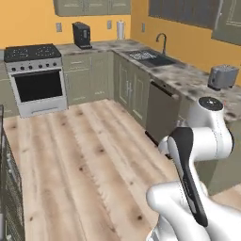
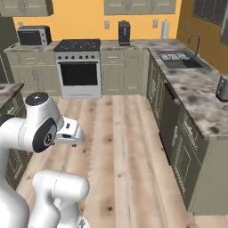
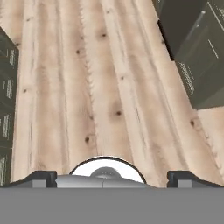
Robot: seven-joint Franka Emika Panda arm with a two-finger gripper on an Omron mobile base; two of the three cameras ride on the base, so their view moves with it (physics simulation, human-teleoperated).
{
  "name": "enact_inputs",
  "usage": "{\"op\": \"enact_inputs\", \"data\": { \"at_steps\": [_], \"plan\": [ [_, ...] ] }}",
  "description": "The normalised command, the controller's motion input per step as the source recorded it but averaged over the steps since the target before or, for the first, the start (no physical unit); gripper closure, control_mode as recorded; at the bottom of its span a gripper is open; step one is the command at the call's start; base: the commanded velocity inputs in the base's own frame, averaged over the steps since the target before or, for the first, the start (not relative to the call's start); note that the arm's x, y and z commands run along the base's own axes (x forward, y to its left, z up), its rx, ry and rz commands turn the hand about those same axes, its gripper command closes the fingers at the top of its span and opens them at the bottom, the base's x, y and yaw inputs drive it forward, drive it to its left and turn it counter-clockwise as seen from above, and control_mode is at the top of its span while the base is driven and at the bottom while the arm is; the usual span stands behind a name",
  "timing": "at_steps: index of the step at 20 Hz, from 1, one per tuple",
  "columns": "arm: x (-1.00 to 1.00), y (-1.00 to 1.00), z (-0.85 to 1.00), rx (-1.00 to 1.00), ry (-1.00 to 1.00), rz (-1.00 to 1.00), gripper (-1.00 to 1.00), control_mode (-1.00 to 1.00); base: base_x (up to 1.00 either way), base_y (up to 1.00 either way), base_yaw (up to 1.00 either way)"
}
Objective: Retrieve the butter from the fridge and place it on a plate on the dining table. Then retrieve the butter knife by the fridge and place it near the plate.
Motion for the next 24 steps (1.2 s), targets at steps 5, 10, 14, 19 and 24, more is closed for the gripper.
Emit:
{"op": "enact_inputs", "data": {
  "at_steps": [5, 10, 14, 19, 24],
  "plan": [
    [0.00, 0.00, 0.00, 0.00, 0.00, 0.00, -1.00, 1.00, 0.81, -0.76, 0.65],
    [0.00, 0.00, 0.00, 0.00, 0.00, 0.00, -1.00, 1.00, 0.90, -0.07, 0.31],
    [0.00, 0.00, 0.00, 0.00, 0.00, 0.00, -1.00, 1.00, 1.00, 0.14, 0.01],
    [0.00, 0.00, 0.00, 0.00, 0.00, 0.00, -1.00, 1.00, 1.00, 0.00, 0.00],
    [0.00, 0.00, 0.00, 0.00, 0.00, 0.00, -1.00, 1.00, 1.00, 0.35, 0.11]
  ]
}}
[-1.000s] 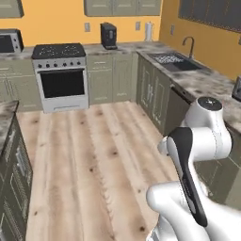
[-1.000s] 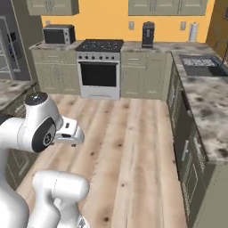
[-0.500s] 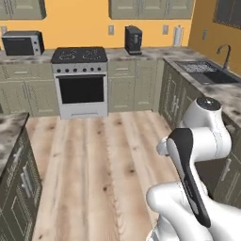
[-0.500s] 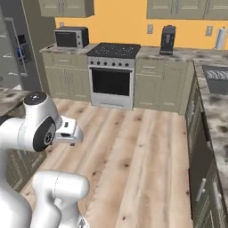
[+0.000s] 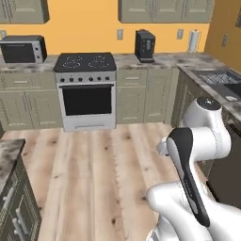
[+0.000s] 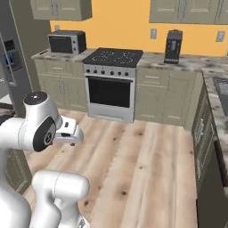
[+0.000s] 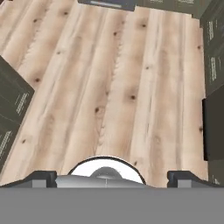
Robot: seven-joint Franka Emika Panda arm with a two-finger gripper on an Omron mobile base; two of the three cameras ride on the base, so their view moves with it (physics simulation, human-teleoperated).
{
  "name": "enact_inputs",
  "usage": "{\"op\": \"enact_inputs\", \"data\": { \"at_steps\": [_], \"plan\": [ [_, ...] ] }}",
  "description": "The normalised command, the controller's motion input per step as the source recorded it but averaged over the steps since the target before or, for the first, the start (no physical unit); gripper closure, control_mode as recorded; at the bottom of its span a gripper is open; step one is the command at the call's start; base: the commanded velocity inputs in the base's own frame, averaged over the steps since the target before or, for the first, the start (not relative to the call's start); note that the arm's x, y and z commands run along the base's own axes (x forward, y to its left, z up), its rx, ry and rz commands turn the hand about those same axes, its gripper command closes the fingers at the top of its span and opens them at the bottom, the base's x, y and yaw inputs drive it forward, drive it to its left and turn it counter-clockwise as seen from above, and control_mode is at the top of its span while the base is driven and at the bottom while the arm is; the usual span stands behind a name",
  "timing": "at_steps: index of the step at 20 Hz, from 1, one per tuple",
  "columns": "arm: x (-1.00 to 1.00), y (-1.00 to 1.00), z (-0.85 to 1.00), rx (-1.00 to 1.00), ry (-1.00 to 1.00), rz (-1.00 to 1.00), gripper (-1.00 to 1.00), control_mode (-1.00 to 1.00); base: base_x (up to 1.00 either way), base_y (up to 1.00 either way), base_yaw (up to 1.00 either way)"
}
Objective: Retrieve the butter from the fridge and place it on a plate on the dining table. Then retrieve the butter knife by the fridge and place it near the plate.
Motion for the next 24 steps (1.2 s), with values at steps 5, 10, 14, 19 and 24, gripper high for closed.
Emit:
{"op": "enact_inputs", "data": {
  "at_steps": [5, 10, 14, 19, 24],
  "plan": [
    [0.00, 0.00, 0.00, 0.00, 0.00, 0.00, -1.00, 1.00, 1.00, 0.03, 0.49],
    [0.00, 0.00, 0.00, 0.00, 0.00, 0.00, -1.00, 1.00, 1.00, -0.05, 0.66],
    [0.00, 0.00, 0.00, 0.00, 0.00, 0.00, -1.00, 1.00, 1.00, -0.61, 0.49],
    [0.00, 0.00, 0.00, 0.00, 0.00, 0.00, -1.00, 1.00, 1.00, -0.74, 0.37],
    [0.00, 0.00, 0.00, 0.00, 0.00, 0.00, -1.00, 1.00, 1.00, -0.27, 0.57]
  ]
}}
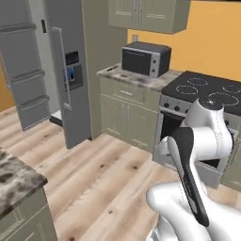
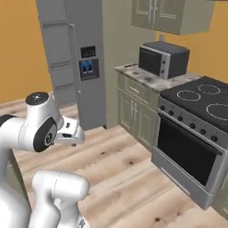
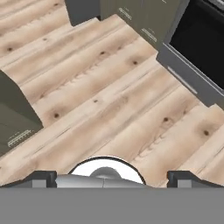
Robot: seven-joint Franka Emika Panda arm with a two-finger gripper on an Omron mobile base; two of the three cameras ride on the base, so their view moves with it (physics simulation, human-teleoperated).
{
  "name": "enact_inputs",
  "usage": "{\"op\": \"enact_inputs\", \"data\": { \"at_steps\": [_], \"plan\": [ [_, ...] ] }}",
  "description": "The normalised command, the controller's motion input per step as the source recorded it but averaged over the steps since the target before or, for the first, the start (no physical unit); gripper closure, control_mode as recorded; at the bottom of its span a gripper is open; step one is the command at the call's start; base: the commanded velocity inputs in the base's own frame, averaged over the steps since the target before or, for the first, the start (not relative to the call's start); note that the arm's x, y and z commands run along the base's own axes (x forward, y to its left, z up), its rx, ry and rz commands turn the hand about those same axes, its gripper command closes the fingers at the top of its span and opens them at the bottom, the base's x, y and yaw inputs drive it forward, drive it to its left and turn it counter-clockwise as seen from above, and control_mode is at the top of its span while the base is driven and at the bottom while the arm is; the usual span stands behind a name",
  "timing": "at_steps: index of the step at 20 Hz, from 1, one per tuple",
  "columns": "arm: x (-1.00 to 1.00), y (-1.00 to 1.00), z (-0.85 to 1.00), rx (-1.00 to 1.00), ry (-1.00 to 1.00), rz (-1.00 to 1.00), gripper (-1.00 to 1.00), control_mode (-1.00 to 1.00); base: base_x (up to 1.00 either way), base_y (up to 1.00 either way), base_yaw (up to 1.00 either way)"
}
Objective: Retrieve the butter from the fridge and place it on a plate on the dining table. Then retrieve the butter knife by the fridge and place it near the plate.
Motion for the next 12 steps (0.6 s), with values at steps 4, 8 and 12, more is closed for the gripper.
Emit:
{"op": "enact_inputs", "data": {
  "at_steps": [4, 8, 12],
  "plan": [
    [0.00, 0.00, 0.00, 0.00, 0.00, 0.00, -1.00, 1.00, 1.00, -0.36, 0.49],
    [0.00, 0.00, 0.00, 0.00, 0.00, 0.00, -1.00, 1.00, 1.00, -0.35, 0.34],
    [0.00, 0.00, 0.00, 0.00, 0.00, 0.00, -1.00, 1.00, 1.00, -0.25, 0.32]
  ]
}}
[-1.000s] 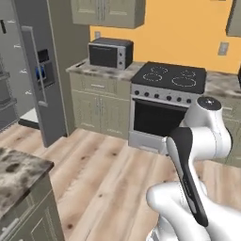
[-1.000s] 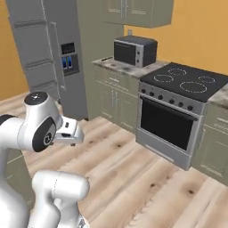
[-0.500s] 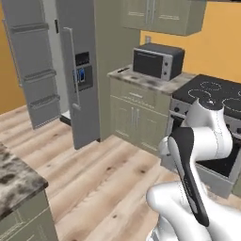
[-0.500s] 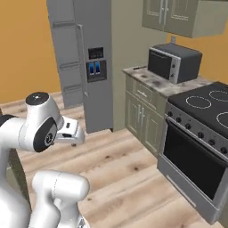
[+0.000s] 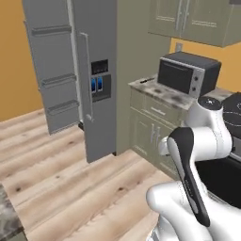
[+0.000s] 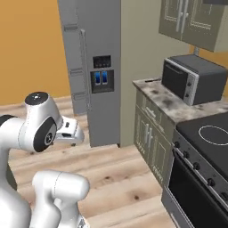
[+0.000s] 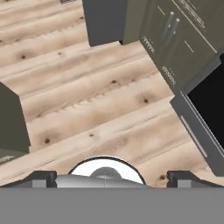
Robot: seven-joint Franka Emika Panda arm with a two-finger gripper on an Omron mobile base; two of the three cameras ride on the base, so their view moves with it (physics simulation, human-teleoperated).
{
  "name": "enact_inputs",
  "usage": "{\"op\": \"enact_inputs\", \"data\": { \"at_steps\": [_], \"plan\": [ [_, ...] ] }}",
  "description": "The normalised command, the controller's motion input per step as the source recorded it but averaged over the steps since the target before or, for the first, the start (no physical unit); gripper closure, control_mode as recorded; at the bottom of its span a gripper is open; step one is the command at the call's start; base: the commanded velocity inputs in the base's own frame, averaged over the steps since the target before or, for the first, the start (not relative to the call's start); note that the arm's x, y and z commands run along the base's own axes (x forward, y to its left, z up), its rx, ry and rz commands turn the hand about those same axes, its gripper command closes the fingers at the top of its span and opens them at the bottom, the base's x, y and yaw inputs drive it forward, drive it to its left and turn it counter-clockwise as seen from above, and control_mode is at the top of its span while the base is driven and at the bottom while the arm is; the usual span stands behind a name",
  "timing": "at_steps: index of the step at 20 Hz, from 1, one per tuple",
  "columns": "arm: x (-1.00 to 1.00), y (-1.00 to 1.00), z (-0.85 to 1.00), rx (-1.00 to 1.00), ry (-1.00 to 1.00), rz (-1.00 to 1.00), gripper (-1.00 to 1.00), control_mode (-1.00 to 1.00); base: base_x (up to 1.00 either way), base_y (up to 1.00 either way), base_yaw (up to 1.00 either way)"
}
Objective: Retrieve the butter from the fridge and place it on a plate on the dining table. Then retrieve the butter knife by the fridge and place it near the plate.
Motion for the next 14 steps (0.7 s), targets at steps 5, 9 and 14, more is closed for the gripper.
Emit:
{"op": "enact_inputs", "data": {
  "at_steps": [5, 9, 14],
  "plan": [
    [0.00, 0.00, 0.00, 0.00, 0.00, 0.00, -1.00, 1.00, 1.00, -0.02, 0.10],
    [0.00, 0.00, 0.00, 0.00, 0.00, 0.00, -1.00, 1.00, 0.97, 0.05, -0.01],
    [0.00, 0.00, 0.00, 0.00, 0.00, 0.00, -1.00, 1.00, 0.78, 0.11, -0.26]
  ]
}}
